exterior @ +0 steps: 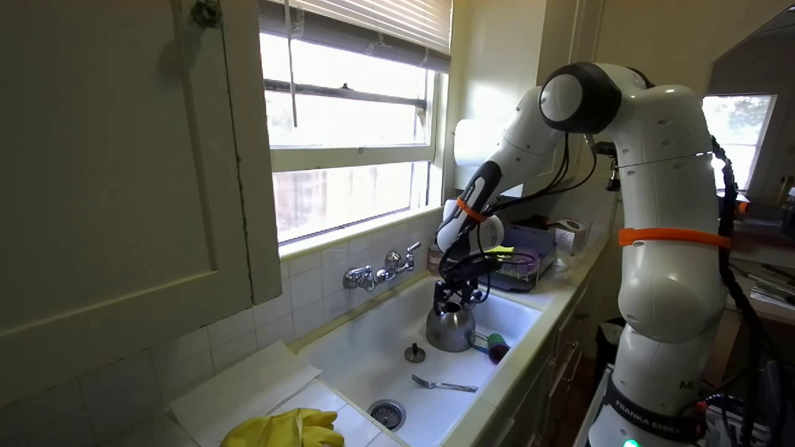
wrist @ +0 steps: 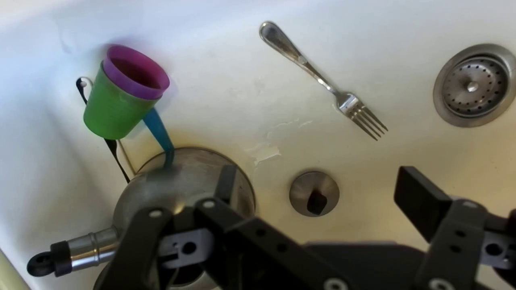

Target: Move the tea pot lid slightly to the left, place the teapot under the faucet nozzle and open the faucet then close it after the water runs a bit

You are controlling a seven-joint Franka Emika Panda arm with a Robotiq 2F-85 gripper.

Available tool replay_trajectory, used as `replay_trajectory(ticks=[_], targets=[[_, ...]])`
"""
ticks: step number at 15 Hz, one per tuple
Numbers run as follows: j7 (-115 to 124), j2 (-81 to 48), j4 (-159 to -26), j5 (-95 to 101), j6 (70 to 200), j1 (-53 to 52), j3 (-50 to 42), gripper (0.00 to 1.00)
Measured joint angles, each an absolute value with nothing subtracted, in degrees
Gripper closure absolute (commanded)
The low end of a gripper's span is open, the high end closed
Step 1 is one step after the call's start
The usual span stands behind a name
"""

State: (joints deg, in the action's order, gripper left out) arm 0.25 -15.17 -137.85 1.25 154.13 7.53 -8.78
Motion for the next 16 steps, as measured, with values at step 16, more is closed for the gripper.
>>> replay_trajectory(ticks=[16], targets=[[2.38,-41.11,-123.84,1.04,177.56,6.39,-7.46,0.0]])
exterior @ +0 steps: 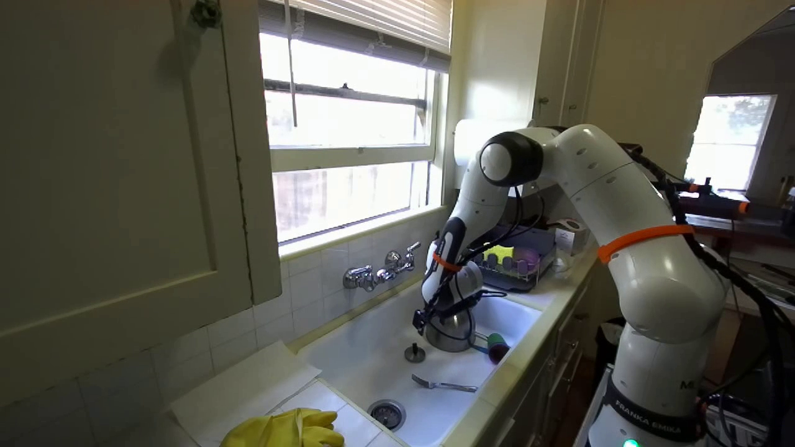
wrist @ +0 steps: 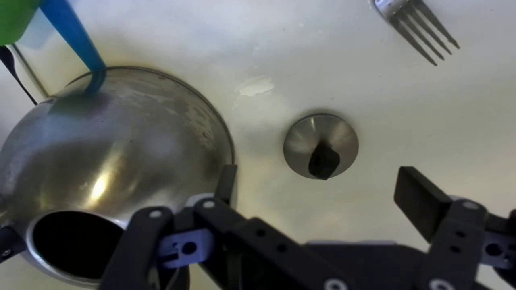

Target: Move the tea pot lid slightly to the left, place the teapot under the faucet nozzle and open the faucet then close it after the water runs a bit

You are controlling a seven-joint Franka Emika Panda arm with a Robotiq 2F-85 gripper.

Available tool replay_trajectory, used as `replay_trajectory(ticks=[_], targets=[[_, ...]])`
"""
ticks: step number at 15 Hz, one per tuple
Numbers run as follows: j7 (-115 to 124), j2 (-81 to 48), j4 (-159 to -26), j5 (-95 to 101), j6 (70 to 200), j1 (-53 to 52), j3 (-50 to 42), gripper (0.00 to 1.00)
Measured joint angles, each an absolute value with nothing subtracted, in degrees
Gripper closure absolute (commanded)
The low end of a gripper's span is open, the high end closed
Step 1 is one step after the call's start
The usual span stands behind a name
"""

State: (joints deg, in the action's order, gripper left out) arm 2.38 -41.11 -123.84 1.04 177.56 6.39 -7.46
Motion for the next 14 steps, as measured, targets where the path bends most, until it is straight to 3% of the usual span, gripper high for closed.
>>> replay_trajectory(ticks=[6,14], targets=[[2.19,-41.49,-123.28,1.09,177.51,6.09,-7.53,0.0],[2.6,-52.68,-113.46,0.88,179.71,5.3,-6.19,0.0]])
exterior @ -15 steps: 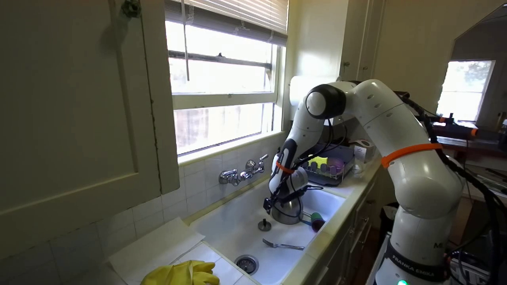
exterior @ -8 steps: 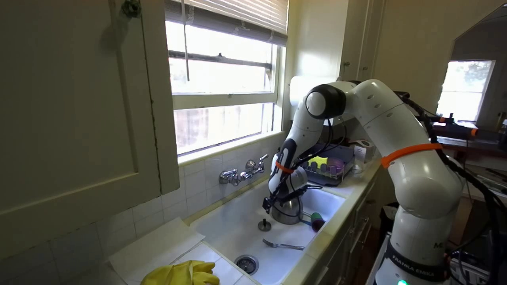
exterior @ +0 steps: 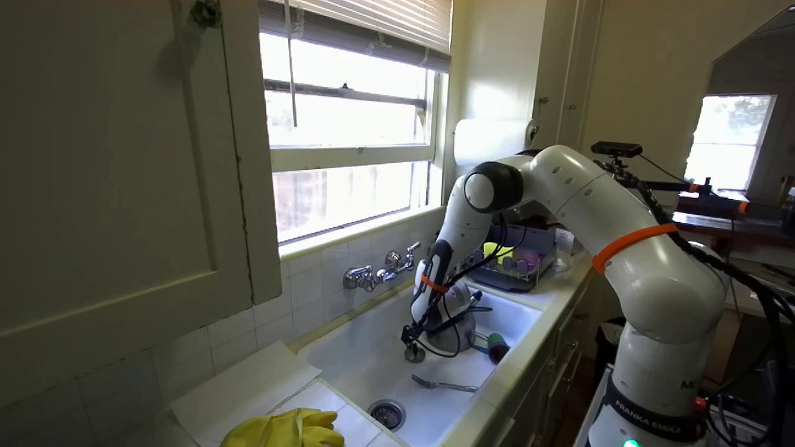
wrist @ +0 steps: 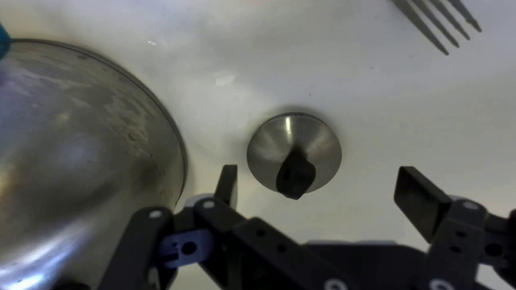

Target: Move the tea pot lid slightly to the left, place the teapot under the faucet nozzle and open the faucet then close it after the water runs a bit

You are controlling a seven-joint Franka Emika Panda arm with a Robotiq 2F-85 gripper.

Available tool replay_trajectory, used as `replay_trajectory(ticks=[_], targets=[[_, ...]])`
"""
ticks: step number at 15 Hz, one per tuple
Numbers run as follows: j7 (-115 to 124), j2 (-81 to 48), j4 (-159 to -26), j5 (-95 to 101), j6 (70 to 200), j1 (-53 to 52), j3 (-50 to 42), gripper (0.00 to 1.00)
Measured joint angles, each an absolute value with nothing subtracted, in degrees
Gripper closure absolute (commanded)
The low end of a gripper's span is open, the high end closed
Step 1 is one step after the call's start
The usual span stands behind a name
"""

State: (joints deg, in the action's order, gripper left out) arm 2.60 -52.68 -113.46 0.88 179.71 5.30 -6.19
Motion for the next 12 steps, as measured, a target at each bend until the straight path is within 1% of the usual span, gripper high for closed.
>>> replay_trajectory(ticks=[1,2,3,4,12], targets=[[2.92,-53.95,-112.19,0.8,179.79,5.04,-6.42,0.0],[3.2,-55.06,-111.0,0.66,179.8,4.81,-6.63,0.07],[3.4,-56.06,-109.89,0.49,179.83,4.59,-6.85,0.25],[3.54,-56.86,-108.98,0.35,179.85,4.4,-7.04,0.34],[4.93,-61.05,-103.74,-0.92,179.9,3.12,-7.95,0.96]])
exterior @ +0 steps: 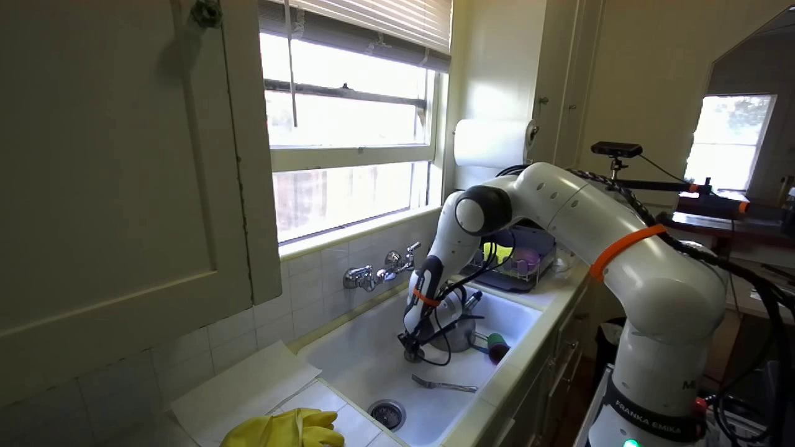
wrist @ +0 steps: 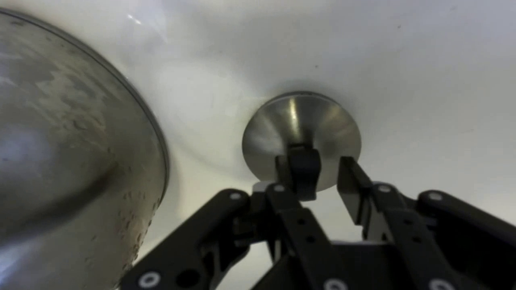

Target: Move the tea pot lid slightly to the left, place the teapot under the faucet nozzle and open the faucet then close it after the water runs a bit

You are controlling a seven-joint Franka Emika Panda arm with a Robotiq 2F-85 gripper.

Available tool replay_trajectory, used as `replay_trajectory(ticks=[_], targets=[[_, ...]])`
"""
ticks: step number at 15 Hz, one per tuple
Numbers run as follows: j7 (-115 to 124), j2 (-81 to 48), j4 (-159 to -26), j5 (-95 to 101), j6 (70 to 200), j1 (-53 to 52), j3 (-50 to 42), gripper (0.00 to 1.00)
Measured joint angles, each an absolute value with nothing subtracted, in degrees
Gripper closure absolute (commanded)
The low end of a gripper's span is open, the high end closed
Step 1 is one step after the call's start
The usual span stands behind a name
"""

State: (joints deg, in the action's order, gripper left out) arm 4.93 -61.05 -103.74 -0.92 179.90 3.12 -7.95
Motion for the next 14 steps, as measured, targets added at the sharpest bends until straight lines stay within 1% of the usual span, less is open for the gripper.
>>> replay_trajectory(ticks=[1,3,6,14], targets=[[4.96,-61.37,-103.34,-0.92,179.9,3.1,-7.95,0.99],[4.96,-61.7,-102.75,-0.93,179.9,3.1,-7.85,0.95],[4.19,-61.8,-102.32,-0.83,179.9,3.14,-7.05,0.95],[-7.38,-59.73,-105.28,6.53,179.91,3.3,1.33,0.95]])
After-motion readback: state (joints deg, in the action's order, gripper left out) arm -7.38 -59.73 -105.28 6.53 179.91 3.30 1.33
